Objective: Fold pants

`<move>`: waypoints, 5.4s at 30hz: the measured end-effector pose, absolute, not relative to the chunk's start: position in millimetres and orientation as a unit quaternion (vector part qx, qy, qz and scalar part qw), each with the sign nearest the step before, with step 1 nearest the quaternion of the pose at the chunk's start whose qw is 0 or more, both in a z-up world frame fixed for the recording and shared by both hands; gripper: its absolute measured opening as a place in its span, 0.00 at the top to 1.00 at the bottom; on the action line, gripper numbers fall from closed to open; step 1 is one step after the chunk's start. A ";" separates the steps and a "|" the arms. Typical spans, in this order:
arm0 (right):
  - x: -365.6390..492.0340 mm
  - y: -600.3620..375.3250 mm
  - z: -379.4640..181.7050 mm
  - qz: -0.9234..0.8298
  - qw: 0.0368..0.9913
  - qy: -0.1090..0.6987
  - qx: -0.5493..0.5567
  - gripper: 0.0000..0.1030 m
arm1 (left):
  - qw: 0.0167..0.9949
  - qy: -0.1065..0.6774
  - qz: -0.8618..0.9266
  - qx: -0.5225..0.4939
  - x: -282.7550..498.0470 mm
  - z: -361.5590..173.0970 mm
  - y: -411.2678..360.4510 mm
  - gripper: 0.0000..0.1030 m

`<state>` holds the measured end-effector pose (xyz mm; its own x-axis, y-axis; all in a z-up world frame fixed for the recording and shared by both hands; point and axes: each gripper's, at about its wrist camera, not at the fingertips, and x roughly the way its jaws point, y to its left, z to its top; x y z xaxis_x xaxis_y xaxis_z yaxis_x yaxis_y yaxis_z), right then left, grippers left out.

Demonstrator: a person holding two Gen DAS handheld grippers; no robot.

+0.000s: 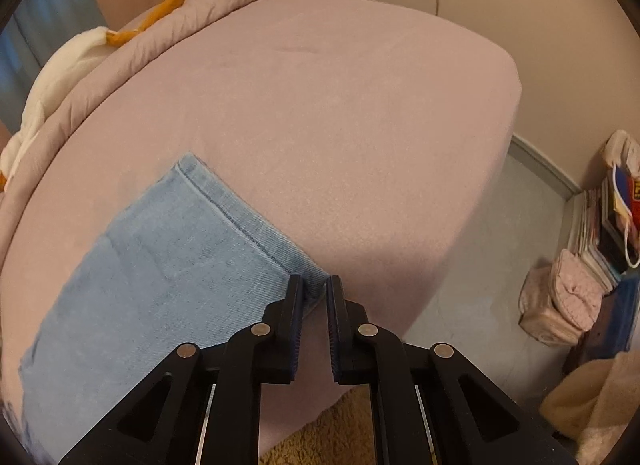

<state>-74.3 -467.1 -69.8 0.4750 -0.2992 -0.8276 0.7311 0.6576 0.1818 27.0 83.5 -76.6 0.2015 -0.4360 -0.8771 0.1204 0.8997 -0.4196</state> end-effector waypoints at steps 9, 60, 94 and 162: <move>-78.2 -464.4 -74.2 -0.305 0.821 0.395 0.278 0.92 | 0.763 0.607 -0.178 -0.130 29.6 -76.7 79.2 0.95; -61.3 -460.9 -76.4 -0.233 0.832 0.354 0.358 0.55 | 0.749 0.586 -0.305 -0.055 23.3 -76.4 -34.7 0.25; -22.8 -235.1 -60.7 0.148 0.867 0.437 0.188 0.83 | 0.682 0.606 -0.400 -0.082 84.9 -70.8 -110.9 0.63; -40.6 -306.7 -77.3 -0.039 0.835 0.488 0.253 0.98 | 0.742 0.602 -0.294 -0.023 21.4 -67.7 -25.4 0.66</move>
<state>-40.6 -306.7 -77.3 0.5217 0.1823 -0.8334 0.3116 0.8687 0.3850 21.4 -25.4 -67.7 0.1033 -0.4640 -0.8798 0.4087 0.8262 -0.3877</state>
